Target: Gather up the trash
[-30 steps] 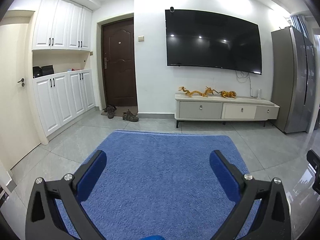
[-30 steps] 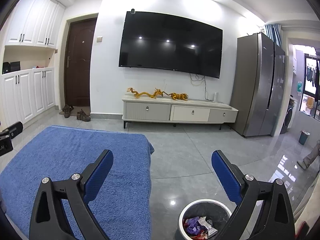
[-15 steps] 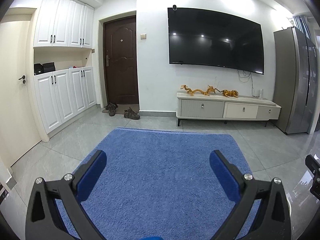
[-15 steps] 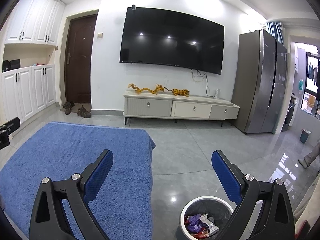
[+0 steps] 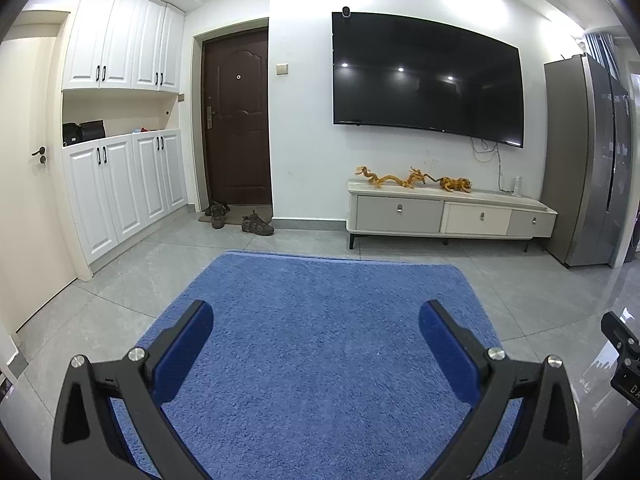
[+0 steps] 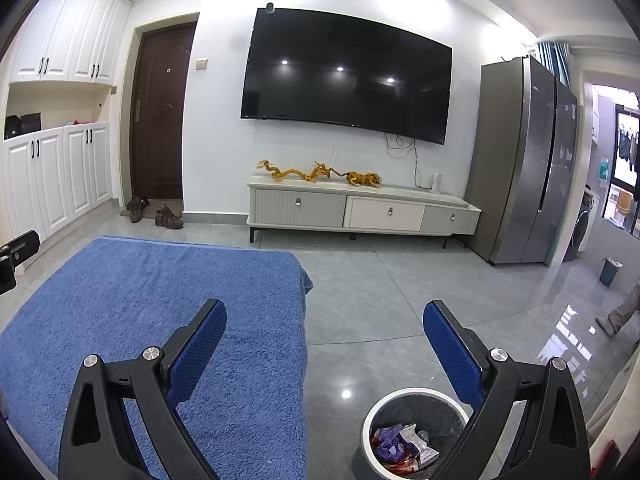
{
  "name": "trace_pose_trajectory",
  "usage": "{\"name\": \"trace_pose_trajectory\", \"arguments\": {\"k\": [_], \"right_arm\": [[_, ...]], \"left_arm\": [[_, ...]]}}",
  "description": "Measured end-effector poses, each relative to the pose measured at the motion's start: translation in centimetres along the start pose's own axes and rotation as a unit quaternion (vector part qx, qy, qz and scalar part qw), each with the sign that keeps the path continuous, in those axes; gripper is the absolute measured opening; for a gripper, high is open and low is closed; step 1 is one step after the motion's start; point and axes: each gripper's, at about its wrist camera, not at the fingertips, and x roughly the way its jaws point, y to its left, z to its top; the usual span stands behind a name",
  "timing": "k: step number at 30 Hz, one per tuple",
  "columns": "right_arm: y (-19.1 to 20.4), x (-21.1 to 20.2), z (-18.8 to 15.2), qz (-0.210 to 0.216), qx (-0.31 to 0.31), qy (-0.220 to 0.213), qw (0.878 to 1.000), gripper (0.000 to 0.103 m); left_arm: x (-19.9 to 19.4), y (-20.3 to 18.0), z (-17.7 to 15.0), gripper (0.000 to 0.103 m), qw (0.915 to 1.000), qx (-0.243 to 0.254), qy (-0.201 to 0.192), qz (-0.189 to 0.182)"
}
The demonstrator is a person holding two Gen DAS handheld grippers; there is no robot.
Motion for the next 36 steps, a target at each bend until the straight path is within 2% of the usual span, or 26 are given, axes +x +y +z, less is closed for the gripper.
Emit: {"name": "trace_pose_trajectory", "arguments": {"k": [13, 36], "right_arm": [[0.27, 0.27, 0.07, -0.001, -0.004, 0.006, 1.0, 0.098], [-0.11, 0.59, -0.16, 0.0, -0.002, 0.014, 1.0, 0.099]], "left_arm": [[0.12, 0.47, -0.23, 0.103, 0.9999, -0.01, 0.009, -0.006], [0.15, 0.23, -0.55, 0.103, 0.9997, 0.002, 0.019, -0.016]]}}
